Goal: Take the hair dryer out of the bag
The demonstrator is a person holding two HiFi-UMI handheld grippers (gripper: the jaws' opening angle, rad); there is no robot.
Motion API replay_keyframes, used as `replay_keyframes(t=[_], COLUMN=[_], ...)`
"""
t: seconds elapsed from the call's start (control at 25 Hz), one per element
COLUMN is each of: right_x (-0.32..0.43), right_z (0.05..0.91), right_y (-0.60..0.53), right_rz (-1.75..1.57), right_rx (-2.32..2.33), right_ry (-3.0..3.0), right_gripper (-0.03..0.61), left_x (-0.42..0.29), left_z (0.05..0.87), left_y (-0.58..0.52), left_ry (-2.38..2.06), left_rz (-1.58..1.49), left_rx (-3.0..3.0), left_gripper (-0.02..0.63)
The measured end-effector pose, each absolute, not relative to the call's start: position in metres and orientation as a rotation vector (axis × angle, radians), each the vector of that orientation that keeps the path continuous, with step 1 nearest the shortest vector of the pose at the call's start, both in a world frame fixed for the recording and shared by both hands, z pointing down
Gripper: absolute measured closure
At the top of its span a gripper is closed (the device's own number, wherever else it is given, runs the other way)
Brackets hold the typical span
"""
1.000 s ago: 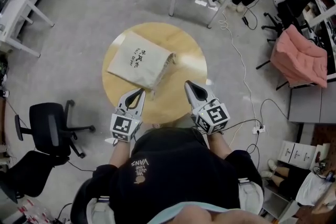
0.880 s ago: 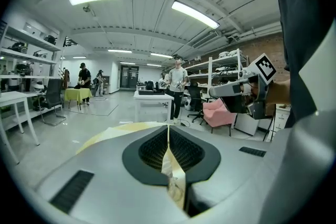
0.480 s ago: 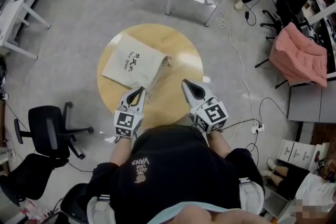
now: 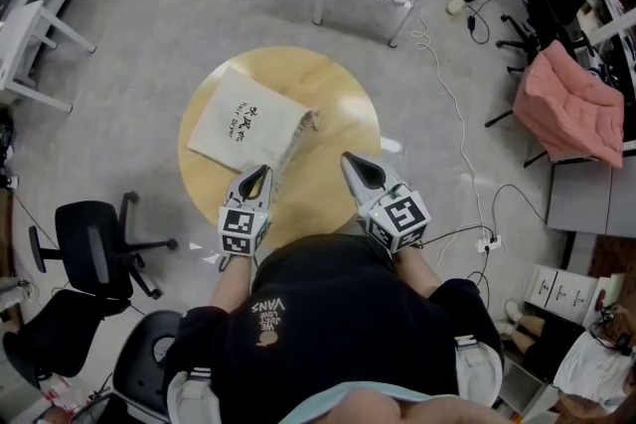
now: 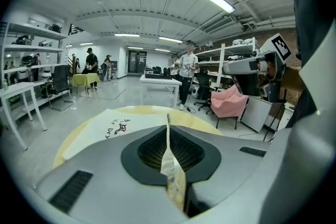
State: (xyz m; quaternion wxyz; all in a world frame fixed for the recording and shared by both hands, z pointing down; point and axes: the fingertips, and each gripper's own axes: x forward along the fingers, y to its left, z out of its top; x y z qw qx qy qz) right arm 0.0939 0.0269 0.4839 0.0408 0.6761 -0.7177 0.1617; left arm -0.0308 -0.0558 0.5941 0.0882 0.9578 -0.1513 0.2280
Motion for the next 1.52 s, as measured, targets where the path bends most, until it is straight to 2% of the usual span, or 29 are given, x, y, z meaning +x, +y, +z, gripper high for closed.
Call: replay_keyframes(t=[0.28, 0.4, 0.44, 0.8, 1.52], right_x=[0.105, 0.108, 0.108, 0.111, 0.109], right_z=[0.484, 0.485, 0.485, 0.488, 0.495], right_y=[0.023, 0.023, 0.023, 0.022, 0.01], right_rz=[0.493, 0.5, 0.503, 0.509, 0.534], right_rx=[2.051, 2.047, 2.046, 2.032, 1.983], right_ry=[-2.2, -2.198, -2.198, -2.192, -2.223], right_gripper=[0.58, 0.58, 0.58, 0.58, 0.58], left_x=[-0.026, -0.025, -0.025, -0.023, -0.026], left_z=[0.609, 0.618, 0.62, 0.64, 0.684], left_y=[-0.063, -0.063, -0.063, -0.063, -0.055], left_ry=[-0.493, -0.515, -0.518, -0.529, -0.641], left_rz=[0.704, 0.722, 0.73, 0.835, 1.144], left_rx=[2.799, 2.768, 2.758, 2.732, 2.746], left_gripper=[0.598, 0.502, 0.489, 0.428, 0.419])
